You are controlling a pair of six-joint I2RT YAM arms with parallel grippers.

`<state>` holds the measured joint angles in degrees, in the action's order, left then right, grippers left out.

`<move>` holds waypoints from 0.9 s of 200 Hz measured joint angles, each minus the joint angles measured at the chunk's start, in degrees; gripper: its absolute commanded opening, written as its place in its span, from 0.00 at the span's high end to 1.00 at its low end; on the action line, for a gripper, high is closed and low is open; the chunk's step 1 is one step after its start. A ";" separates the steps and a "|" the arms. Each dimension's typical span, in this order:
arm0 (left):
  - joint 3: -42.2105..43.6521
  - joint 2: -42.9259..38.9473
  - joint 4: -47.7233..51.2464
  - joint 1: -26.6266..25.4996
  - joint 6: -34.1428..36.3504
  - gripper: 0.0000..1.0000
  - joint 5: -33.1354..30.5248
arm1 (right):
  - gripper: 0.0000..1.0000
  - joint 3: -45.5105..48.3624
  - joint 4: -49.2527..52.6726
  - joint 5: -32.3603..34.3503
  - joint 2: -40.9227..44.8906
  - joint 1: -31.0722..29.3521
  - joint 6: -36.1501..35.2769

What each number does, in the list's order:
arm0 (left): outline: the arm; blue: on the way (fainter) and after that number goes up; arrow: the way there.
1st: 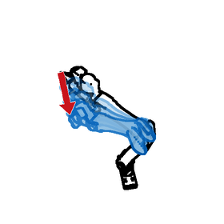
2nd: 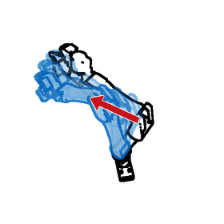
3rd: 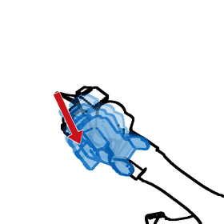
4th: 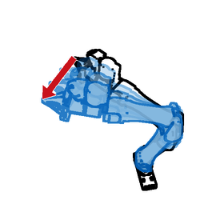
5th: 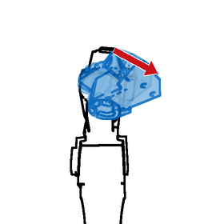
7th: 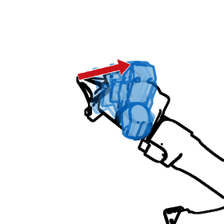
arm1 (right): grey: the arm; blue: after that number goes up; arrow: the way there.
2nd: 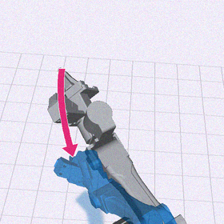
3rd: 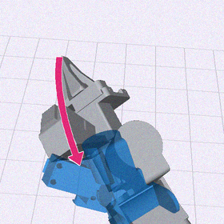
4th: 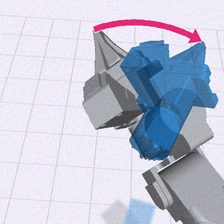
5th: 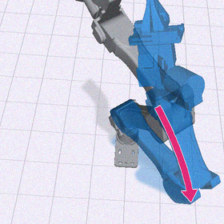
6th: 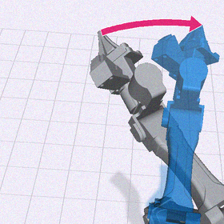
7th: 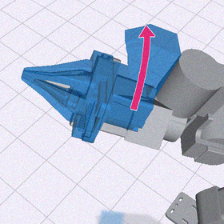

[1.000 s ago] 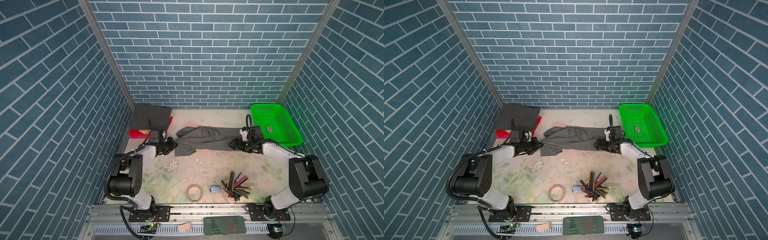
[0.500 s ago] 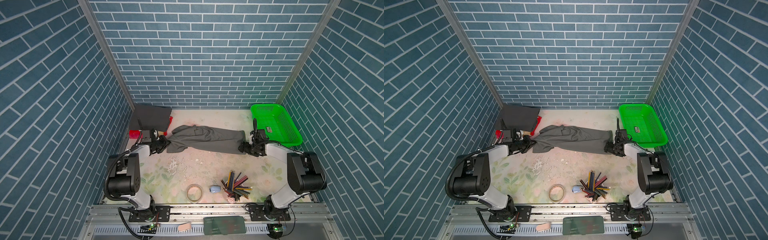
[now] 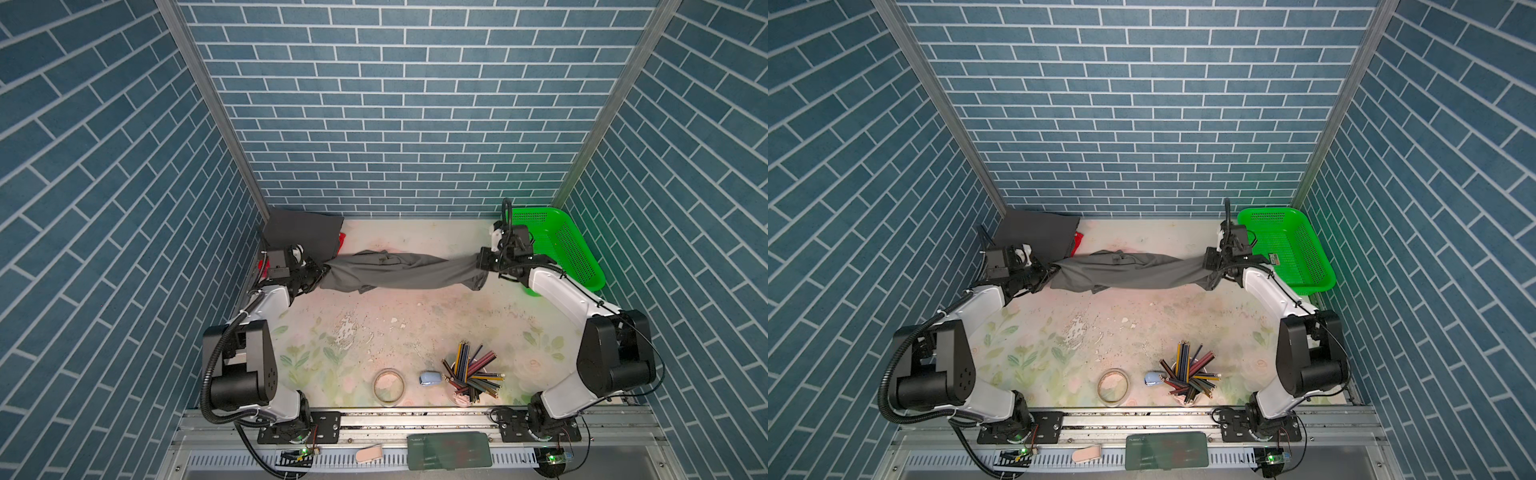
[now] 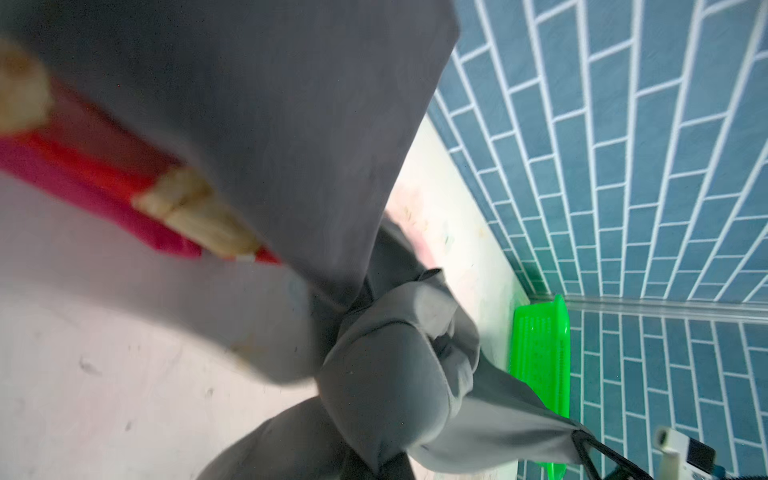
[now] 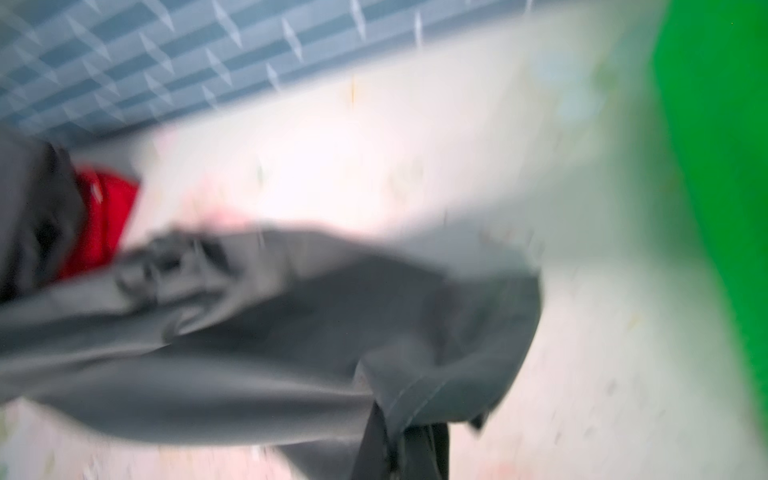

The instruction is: Fold and stack the t-shirts

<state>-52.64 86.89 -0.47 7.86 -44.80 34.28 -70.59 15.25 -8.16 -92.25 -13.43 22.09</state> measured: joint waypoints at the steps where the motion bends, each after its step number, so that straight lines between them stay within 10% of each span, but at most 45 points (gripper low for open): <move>1: -0.31 0.07 -0.07 0.07 -0.02 1.00 0.02 | 0.97 -0.52 0.22 0.00 -0.26 0.17 0.00; 31: -3.87 3.93 -4.59 -0.11 -2.64 1.00 0.04 | 0.85 -15.98 3.23 0.48 -13.25 3.48 -0.09; 91: -4.33 11.39 -5.38 -2.21 -4.42 1.00 -1.03 | 0.24 -18.12 9.88 -0.02 -24.70 3.67 -1.40; 180: -4.46 11.74 -5.88 -2.21 -4.02 1.00 -1.44 | 0.26 -1.90 2.16 -6.27 -12.46 3.15 -1.36</move>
<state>-57.10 98.63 -6.35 5.65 -48.82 32.84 -72.49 17.41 -14.44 -104.71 -10.28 20.73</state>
